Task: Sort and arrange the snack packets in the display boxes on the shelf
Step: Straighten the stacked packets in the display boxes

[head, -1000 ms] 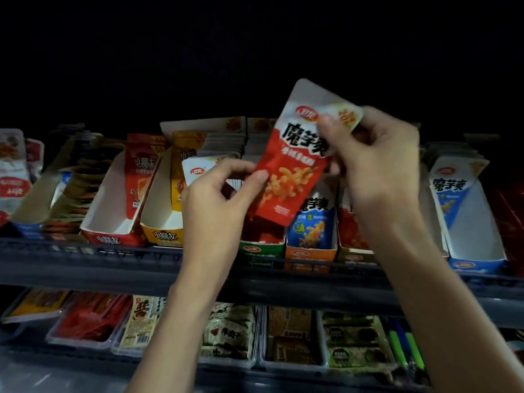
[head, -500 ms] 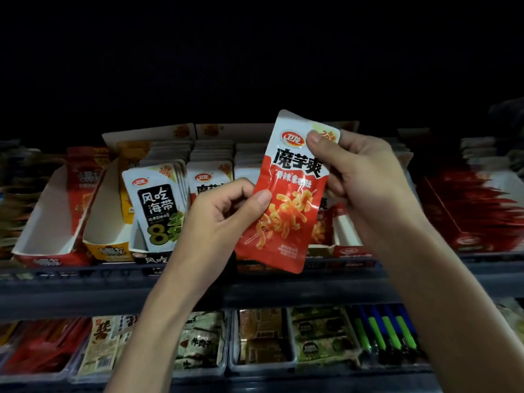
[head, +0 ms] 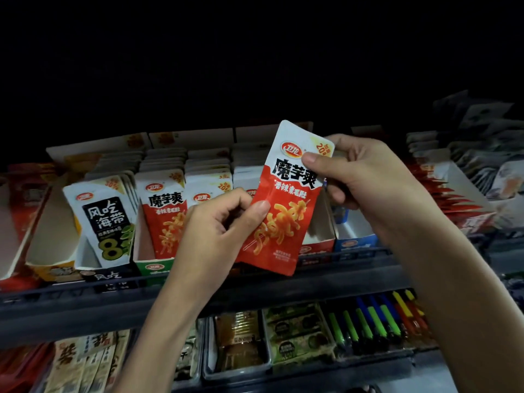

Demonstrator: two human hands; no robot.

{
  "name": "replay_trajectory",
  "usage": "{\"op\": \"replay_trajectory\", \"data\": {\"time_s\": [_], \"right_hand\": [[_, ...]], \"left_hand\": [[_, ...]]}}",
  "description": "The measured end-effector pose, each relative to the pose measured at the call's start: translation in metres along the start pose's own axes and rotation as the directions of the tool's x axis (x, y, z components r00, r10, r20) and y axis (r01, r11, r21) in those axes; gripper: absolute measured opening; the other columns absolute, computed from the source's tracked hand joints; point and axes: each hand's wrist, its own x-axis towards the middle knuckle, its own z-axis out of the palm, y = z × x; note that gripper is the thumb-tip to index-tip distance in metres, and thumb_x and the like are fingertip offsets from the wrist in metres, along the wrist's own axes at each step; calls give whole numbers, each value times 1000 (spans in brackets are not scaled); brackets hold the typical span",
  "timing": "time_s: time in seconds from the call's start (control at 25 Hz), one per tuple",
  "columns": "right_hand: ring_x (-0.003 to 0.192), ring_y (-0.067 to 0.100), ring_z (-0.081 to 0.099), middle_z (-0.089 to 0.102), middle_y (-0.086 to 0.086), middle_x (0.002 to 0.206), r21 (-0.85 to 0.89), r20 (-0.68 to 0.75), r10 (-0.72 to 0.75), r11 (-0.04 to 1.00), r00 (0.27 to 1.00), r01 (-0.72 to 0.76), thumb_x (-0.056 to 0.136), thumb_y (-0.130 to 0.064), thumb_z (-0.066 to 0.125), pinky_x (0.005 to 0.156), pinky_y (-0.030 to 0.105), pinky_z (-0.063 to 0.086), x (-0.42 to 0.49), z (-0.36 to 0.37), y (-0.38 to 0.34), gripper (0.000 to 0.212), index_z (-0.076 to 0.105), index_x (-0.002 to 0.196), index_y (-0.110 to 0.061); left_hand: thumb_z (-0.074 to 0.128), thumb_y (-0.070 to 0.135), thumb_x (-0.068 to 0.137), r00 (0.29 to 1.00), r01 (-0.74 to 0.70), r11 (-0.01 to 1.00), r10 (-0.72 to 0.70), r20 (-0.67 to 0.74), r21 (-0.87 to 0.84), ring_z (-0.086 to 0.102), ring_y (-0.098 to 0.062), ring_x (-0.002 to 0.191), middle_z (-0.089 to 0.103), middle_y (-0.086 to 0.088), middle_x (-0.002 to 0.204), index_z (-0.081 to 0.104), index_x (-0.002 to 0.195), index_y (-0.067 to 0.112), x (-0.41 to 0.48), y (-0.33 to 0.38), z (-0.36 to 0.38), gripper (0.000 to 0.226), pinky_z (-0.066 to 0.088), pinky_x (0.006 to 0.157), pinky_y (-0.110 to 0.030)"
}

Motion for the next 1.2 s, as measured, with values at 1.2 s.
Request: {"op": "replay_trajectory", "data": {"time_s": [1.2], "right_hand": [[75,-12,60,64,-12,83,-447,-321,-307,883,896,142,93,-27,67,60,5,46,32,3,50,9,65,90,-18]], "left_hand": [[71,43,83,975,-196,745,78,209,638,62,4,80,71,22,87,76,93,35,14,-33,35,14,47,74,-18]]}}
